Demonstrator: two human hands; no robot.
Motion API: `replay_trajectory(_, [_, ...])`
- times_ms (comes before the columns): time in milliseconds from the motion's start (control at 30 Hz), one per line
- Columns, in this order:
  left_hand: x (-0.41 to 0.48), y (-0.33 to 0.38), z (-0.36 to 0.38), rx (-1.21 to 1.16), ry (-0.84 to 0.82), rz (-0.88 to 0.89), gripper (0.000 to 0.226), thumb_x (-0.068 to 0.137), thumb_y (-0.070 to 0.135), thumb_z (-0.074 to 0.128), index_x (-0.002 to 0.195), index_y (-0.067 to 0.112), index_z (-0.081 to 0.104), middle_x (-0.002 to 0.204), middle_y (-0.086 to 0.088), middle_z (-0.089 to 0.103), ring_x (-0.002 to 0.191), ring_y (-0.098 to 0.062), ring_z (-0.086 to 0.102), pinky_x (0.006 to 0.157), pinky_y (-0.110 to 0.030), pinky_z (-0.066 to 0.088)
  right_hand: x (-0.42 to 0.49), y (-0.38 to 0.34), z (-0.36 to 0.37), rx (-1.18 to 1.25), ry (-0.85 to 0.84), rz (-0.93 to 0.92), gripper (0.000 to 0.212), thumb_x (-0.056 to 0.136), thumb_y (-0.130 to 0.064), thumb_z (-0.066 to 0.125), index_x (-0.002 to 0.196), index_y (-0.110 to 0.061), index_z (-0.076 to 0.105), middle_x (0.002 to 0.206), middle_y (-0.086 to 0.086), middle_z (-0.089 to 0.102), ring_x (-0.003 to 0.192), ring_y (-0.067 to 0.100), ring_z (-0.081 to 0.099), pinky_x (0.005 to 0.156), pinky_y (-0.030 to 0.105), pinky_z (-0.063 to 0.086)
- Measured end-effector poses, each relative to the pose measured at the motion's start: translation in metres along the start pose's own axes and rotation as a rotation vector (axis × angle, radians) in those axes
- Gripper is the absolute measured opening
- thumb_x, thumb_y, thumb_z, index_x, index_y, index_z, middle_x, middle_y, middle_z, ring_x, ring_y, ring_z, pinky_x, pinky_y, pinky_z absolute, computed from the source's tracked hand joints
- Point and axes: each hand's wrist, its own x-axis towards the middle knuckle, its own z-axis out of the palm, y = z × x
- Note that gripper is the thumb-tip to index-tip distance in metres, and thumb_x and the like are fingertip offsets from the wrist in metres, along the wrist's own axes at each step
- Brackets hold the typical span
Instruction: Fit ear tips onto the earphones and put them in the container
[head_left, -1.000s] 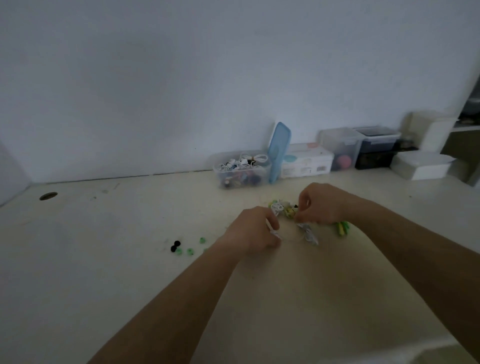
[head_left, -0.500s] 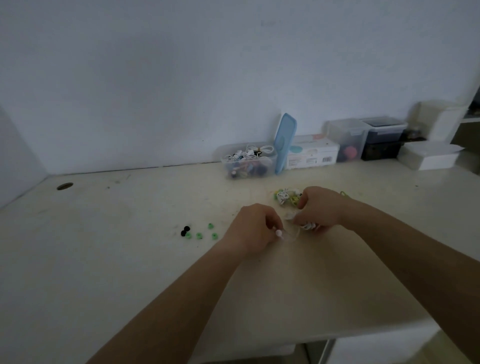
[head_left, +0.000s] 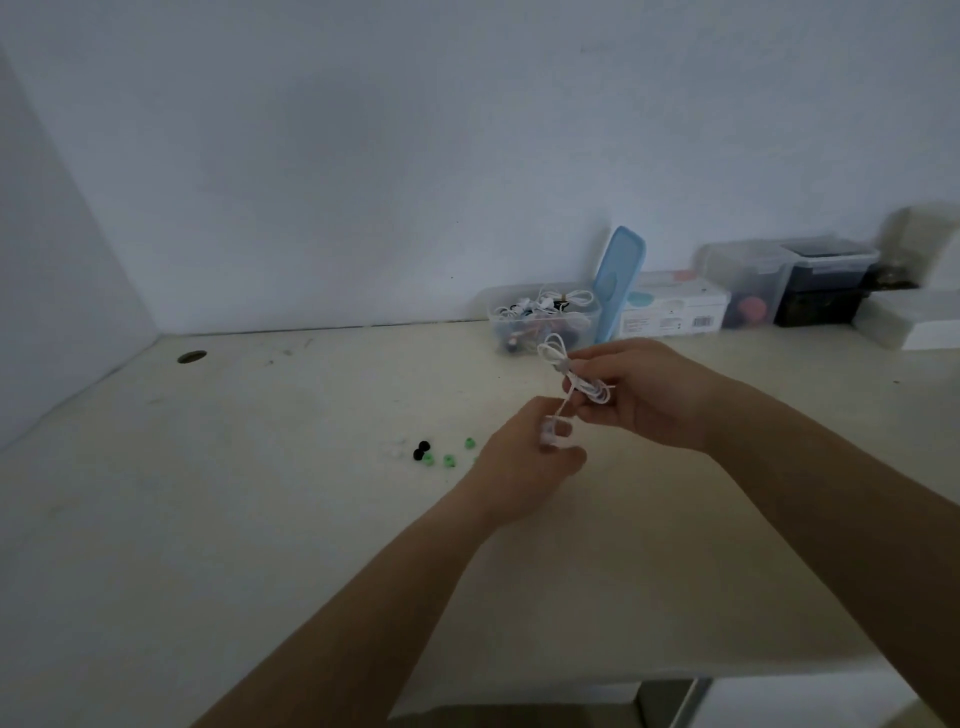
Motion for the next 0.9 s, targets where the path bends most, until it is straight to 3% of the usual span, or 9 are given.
replay_trajectory(167, [-0.015,0.003,-0.010,-0.420,0.016,-0.052,0.018,0.098,0.007,0.056,0.115,0.000,0.060,0.100,-0.013,0.068,0.074,-0.019,0.068,0.068,-0.028,0.057,0.005,0.004,0.002,0.093,-0.027,0.028,0.012,0.092,-0.006,0.056,0.101,0.000,0.061,0.073,0.010,0.058,0.061,0.016,0.061,0.058,0.027,0.056])
replay_trajectory(300, [-0.022,-0.005,-0.020,-0.448,0.048,-0.093,0.019,0.093,-0.002,0.061,0.112,-0.003,0.063,0.102,-0.018,0.067,0.077,-0.023,0.069,0.072,-0.026,0.060,0.003,0.017,-0.003,0.027,-0.092,0.146,0.018,0.078,-0.006,0.060,0.096,-0.006,0.061,0.076,0.008,0.055,0.063,0.019,0.064,0.060,0.030,0.057])
replay_trajectory(367, [-0.023,-0.012,-0.022,-0.383,0.075,-0.100,0.019,0.092,-0.006,0.060,0.110,-0.005,0.065,0.104,-0.022,0.068,0.076,-0.022,0.069,0.074,-0.025,0.060,0.002,0.024,-0.001,-0.083,-0.058,0.187,0.015,0.081,-0.005,0.060,0.095,-0.007,0.063,0.080,0.009,0.057,0.065,0.020,0.066,0.063,0.031,0.057])
replay_trajectory(500, [-0.020,-0.018,-0.021,-0.329,0.147,-0.076,0.017,0.089,-0.007,0.063,0.105,-0.004,0.068,0.100,-0.021,0.072,0.072,-0.019,0.071,0.074,-0.028,0.060,0.000,0.033,0.001,-0.753,0.142,0.164,0.020,0.088,-0.019,0.063,0.107,-0.017,0.068,0.100,0.004,0.067,0.081,0.017,0.062,0.071,0.028,0.049])
replay_trajectory(667, [-0.014,-0.025,-0.017,-0.243,0.154,-0.039,0.017,0.088,-0.001,0.065,0.099,0.011,0.071,0.093,-0.010,0.076,0.075,-0.019,0.072,0.072,-0.028,0.060,-0.006,0.037,-0.003,-1.373,0.120,0.071,0.034,0.088,-0.044,0.064,0.117,-0.028,0.056,0.105,-0.008,0.057,0.093,0.012,0.058,0.081,0.029,0.050])
replay_trajectory(733, [-0.011,-0.025,-0.013,-0.197,0.157,-0.019,0.015,0.089,0.003,0.065,0.097,0.014,0.072,0.091,-0.007,0.076,0.076,-0.018,0.072,0.072,-0.027,0.059,-0.007,0.042,-0.003,-1.362,0.177,-0.121,0.029,0.085,-0.041,0.066,0.111,-0.030,0.060,0.102,-0.009,0.059,0.088,0.009,0.058,0.079,0.029,0.050])
replay_trajectory(800, [-0.009,-0.025,-0.009,-0.162,0.167,0.000,0.014,0.088,0.005,0.066,0.095,0.015,0.073,0.086,-0.005,0.077,0.073,-0.015,0.071,0.073,-0.030,0.059,-0.008,0.045,0.000,-1.179,0.176,-0.301,0.017,0.085,-0.027,0.066,0.101,-0.031,0.066,0.097,-0.011,0.065,0.082,0.004,0.060,0.073,0.023,0.047])
replay_trajectory(900, [-0.008,-0.025,-0.005,-0.120,0.182,0.012,0.012,0.086,0.009,0.069,0.093,0.016,0.074,0.078,-0.004,0.076,0.072,-0.018,0.073,0.078,-0.037,0.060,-0.010,0.049,0.007,-1.023,0.142,-0.319,0.009,0.086,-0.024,0.067,0.092,-0.029,0.071,0.083,-0.012,0.071,0.076,0.000,0.063,0.065,0.017,0.045])
